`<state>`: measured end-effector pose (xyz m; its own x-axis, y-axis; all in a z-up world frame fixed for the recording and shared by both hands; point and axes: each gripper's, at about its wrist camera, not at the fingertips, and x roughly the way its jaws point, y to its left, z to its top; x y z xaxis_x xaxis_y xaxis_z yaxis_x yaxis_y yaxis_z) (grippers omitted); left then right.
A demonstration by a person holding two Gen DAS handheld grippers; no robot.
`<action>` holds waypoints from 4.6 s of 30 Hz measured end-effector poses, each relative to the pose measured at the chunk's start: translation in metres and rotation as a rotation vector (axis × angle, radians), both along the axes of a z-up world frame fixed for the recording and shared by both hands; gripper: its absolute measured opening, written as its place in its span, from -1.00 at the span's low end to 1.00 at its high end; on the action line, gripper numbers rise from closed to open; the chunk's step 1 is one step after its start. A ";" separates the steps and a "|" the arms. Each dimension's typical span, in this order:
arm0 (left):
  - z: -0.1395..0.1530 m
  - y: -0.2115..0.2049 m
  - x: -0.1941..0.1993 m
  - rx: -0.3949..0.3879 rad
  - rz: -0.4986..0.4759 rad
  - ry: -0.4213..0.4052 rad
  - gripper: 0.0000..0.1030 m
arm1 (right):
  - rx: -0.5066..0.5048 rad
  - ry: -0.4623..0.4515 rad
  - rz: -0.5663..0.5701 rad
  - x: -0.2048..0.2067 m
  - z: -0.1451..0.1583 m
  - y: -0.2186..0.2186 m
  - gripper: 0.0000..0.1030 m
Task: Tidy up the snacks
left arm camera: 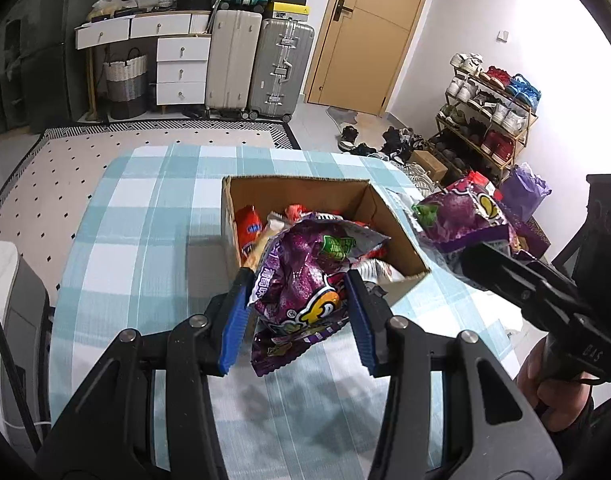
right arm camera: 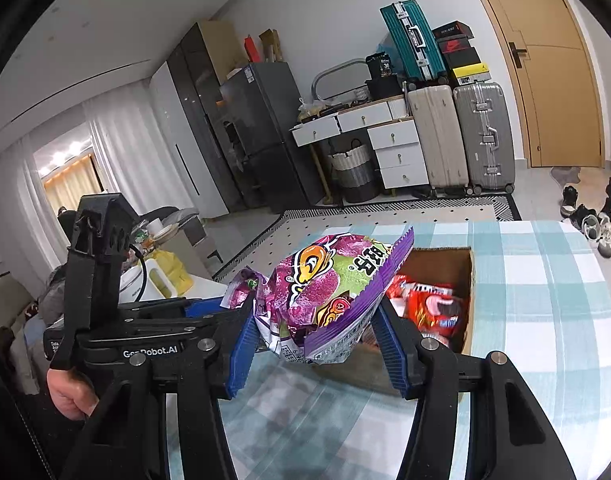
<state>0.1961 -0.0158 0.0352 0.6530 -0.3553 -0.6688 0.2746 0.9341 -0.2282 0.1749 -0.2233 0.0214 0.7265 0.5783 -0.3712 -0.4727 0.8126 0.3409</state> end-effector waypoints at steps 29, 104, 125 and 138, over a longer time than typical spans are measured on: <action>-0.032 -0.042 0.133 0.030 -0.057 0.094 -0.09 | -0.035 0.109 -0.032 0.124 -0.029 -0.017 0.17; -0.029 0.028 -0.057 0.106 0.202 -0.334 0.95 | -0.112 -0.229 -0.250 -0.043 -0.027 -0.032 0.96; -0.092 0.049 -0.074 0.135 0.314 -0.370 0.98 | -0.212 -0.310 -0.271 -0.068 -0.084 -0.030 0.99; -0.103 0.038 -0.078 0.199 0.304 -0.444 0.98 | -0.235 -0.265 -0.279 -0.054 -0.103 -0.030 0.99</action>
